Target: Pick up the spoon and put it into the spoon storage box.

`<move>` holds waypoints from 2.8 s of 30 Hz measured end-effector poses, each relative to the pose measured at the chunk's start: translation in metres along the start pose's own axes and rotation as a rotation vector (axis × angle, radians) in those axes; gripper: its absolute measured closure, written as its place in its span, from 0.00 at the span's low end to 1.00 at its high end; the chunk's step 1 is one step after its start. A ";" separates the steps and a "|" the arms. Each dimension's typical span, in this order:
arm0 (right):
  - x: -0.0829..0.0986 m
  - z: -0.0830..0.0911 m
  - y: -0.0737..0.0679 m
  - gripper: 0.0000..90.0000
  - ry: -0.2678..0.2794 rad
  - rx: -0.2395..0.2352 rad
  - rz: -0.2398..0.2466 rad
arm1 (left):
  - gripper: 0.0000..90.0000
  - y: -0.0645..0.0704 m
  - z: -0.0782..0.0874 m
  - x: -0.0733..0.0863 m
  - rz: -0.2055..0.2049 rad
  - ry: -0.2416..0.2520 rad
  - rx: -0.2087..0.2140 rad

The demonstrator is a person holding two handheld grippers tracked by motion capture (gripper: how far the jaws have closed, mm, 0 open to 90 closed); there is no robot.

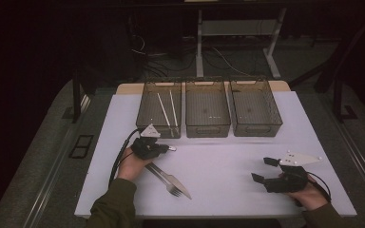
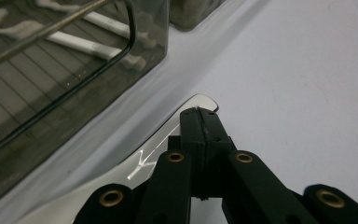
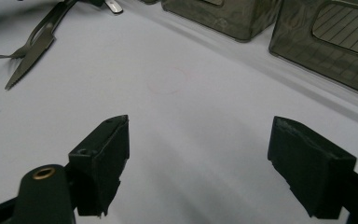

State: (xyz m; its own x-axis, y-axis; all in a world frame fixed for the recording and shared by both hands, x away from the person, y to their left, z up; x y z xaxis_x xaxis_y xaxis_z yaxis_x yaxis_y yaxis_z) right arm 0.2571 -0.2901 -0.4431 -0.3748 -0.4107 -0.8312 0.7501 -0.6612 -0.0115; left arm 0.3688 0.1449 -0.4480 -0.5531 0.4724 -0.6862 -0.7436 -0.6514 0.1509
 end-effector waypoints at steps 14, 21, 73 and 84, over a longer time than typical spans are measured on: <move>0.000 0.001 0.000 0.23 0.005 0.001 0.005 | 0.96 -0.002 0.019 -0.001 0.014 0.060 0.017; -0.001 0.000 -0.001 0.23 0.001 0.000 0.004 | 0.86 -0.018 0.051 0.009 0.070 0.144 -0.036; 0.000 0.000 0.000 0.23 0.003 0.001 0.000 | 0.48 -0.044 0.034 0.032 0.095 -0.004 -0.097; 0.000 0.001 0.001 0.23 0.003 0.003 0.001 | 0.51 -0.047 0.035 0.032 0.136 0.024 -0.045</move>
State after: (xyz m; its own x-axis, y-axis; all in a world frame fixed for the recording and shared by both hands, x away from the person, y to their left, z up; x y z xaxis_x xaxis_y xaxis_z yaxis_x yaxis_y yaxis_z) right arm 0.2571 -0.2909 -0.4426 -0.3724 -0.4091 -0.8330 0.7485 -0.6631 -0.0090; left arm 0.3730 0.2107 -0.4522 -0.6383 0.3638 -0.6784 -0.6441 -0.7350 0.2119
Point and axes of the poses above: each handheld gripper's, and its own axes: z roughly backward along the jaws, x roughly out of its underside, y roughly to its right, the point moved 1 cm from there along -z, roughly forward along the jaws, and after that the axes turned 7 degrees about z, right-handed, at the moved point
